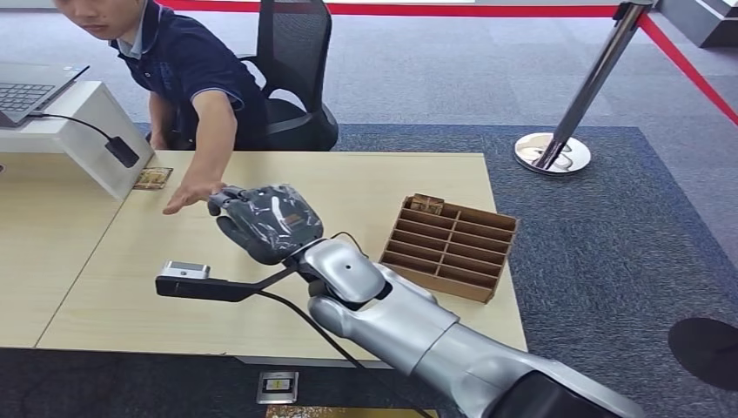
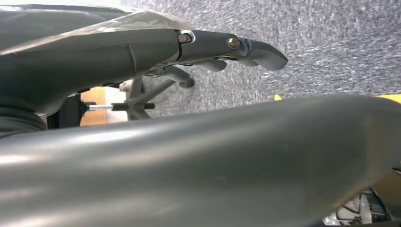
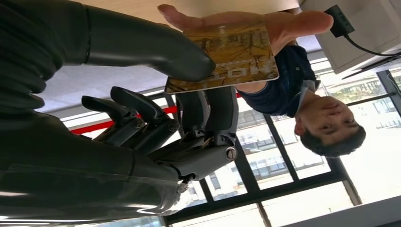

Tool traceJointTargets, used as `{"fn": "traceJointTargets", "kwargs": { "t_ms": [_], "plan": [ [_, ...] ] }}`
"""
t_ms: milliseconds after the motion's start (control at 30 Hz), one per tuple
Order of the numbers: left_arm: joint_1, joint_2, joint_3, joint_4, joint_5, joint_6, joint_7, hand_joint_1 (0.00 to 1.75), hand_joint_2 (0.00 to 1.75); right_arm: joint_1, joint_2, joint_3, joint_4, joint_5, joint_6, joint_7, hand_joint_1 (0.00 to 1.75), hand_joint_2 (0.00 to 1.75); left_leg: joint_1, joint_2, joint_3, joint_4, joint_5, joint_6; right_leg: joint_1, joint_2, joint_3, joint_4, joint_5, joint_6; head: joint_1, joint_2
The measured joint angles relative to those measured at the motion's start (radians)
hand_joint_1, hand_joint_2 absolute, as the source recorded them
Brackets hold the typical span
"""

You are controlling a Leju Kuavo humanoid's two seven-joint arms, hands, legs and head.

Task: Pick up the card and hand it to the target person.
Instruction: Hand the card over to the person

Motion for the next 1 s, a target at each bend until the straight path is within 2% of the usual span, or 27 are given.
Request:
{"fn": "traceJointTargets", "kwargs": {
  "t_ms": [533, 567, 700, 767, 900, 1000],
  "plan": [
    [-0.025, 0.000, 0.000, 0.000, -0.079, -0.016, 0.021, 0.00, 0.00, -0.006, 0.000, 0.073, 0.009, -0.003, -0.007, 0.048, 1.75, 1.75, 0.000, 0.000, 0.000, 0.000, 0.001, 0.000, 0.000, 0.000, 0.000, 0.000, 0.001, 0.000, 0.000, 0.000],
    [-0.027, 0.000, 0.000, 0.000, -0.080, -0.016, 0.024, 0.00, 0.00, -0.007, 0.000, 0.076, 0.010, -0.004, -0.008, 0.048, 1.67, 1.75, 0.000, 0.000, 0.000, 0.000, 0.001, 0.000, 0.000, 0.000, 0.000, 0.000, 0.001, 0.000, 0.000, 0.000],
    [-0.029, 0.000, 0.000, 0.000, -0.079, -0.016, 0.030, 0.00, 0.00, -0.009, 0.000, 0.081, 0.014, -0.018, -0.014, 0.054, 0.13, 1.75, 0.000, 0.000, 0.000, 0.000, 0.001, 0.000, 0.000, 0.000, 0.000, 0.000, 0.001, 0.000, 0.000, 0.000],
    [-0.029, 0.000, 0.000, 0.000, -0.077, -0.016, 0.031, 0.00, 0.00, -0.009, 0.000, 0.081, 0.015, -0.037, -0.024, 0.058, 0.00, 1.75, 0.000, 0.000, 0.000, 0.000, 0.001, 0.000, 0.000, 0.000, 0.000, 0.000, 0.001, 0.000, 0.000, 0.000],
    [-0.027, 0.001, 0.000, 0.000, -0.065, -0.014, 0.030, 0.00, 0.00, -0.006, 0.000, 0.056, 0.022, -0.101, -0.087, 0.029, 0.00, 1.75, 0.000, 0.000, 0.000, 0.000, 0.001, 0.000, 0.000, 0.000, 0.000, 0.000, 0.001, 0.000, 0.000, 0.000],
    [-0.019, 0.001, 0.002, 0.000, -0.048, -0.012, 0.021, 0.00, 0.00, 0.030, -0.004, -0.037, -0.005, -0.116, -0.138, -0.050, 0.00, 1.75, 0.000, 0.000, 0.000, 0.000, 0.001, 0.000, 0.000, 0.000, 0.000, 0.000, 0.001, 0.000, 0.000, 0.000]
  ]
}}
